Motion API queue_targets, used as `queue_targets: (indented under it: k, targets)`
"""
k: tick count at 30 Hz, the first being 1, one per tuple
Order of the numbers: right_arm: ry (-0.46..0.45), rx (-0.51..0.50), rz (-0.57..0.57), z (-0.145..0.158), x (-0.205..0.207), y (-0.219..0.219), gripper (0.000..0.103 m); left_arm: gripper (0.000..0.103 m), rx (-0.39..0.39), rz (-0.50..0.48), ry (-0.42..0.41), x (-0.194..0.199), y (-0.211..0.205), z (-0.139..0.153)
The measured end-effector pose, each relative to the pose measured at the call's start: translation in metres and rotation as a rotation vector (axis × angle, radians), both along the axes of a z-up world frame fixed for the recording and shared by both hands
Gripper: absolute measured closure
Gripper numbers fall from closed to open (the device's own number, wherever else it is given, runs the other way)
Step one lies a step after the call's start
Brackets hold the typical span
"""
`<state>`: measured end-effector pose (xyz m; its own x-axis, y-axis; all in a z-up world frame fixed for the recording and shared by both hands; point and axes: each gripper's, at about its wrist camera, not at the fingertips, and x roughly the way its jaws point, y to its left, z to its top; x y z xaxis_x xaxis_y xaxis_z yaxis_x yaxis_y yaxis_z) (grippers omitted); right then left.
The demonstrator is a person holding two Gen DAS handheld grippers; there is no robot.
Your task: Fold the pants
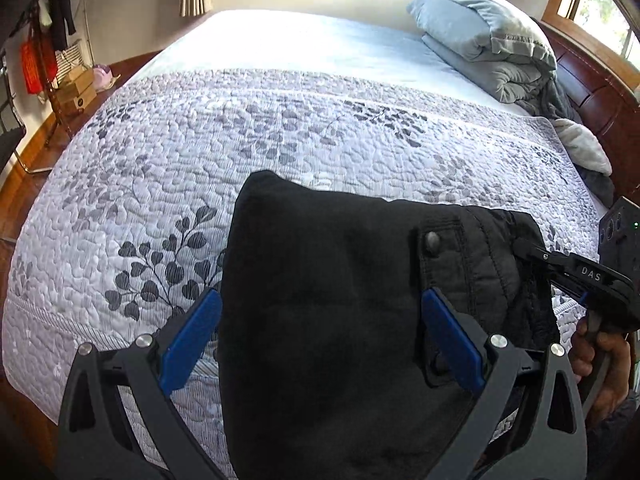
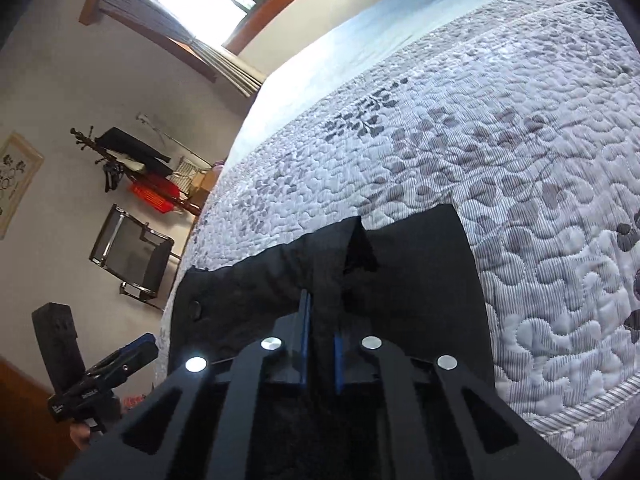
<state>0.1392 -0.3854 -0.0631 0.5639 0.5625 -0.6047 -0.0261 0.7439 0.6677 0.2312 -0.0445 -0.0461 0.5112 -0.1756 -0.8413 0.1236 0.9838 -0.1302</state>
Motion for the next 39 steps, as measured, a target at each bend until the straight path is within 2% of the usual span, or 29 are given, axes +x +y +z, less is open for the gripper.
queue_targets:
  k: [4, 8, 15, 21, 23, 24, 25, 26, 33, 35, 39]
  targets:
    - [-0.045, -0.018, -0.024, 0.020, -0.006, -0.008, 0.095, 0.003, 0.002, -0.015, -0.037, -0.003, -0.006, 0.009]
    - [-0.047, -0.052, -0.030, 0.028, -0.008, -0.015, 0.095, 0.003, -0.001, -0.034, -0.057, -0.006, -0.011, 0.015]
    - [0.025, -0.086, -0.053, 0.000, 0.000, -0.014, 0.095, 0.003, -0.001, -0.051, -0.077, -0.009, -0.014, 0.020]
    - [0.060, -0.101, -0.065, -0.018, 0.004, -0.015, 0.092, 0.003, 0.004, -0.039, -0.050, -0.007, -0.009, 0.012]
    - [0.063, -0.115, -0.064, -0.018, 0.004, -0.014, 0.086, 0.003, 0.000, -0.041, -0.031, -0.007, -0.007, 0.008]
    - [0.063, -0.133, -0.068, -0.016, 0.003, -0.014, 0.080, 0.003, 0.000, -0.039, -0.024, -0.007, -0.006, 0.006]
    - [0.062, -0.145, -0.079, -0.012, 0.001, -0.015, 0.069, 0.003, 0.002, -0.031, -0.013, -0.007, -0.002, 0.003]
    - [0.054, -0.135, -0.081, -0.009, -0.002, -0.018, 0.066, 0.003, 0.002, -0.024, -0.008, -0.008, 0.000, 0.001]
    - [0.024, -0.113, -0.080, 0.009, -0.054, -0.029, 0.057, 0.003, 0.025, 0.011, 0.032, -0.019, 0.022, -0.017]
    - [0.035, -0.121, -0.072, 0.010, -0.073, -0.029, 0.051, 0.003, 0.021, 0.018, 0.052, -0.022, 0.027, -0.022]
    - [0.080, -0.146, -0.049, 0.004, -0.097, -0.023, 0.051, 0.003, 0.020, 0.022, 0.087, -0.029, 0.032, -0.032]
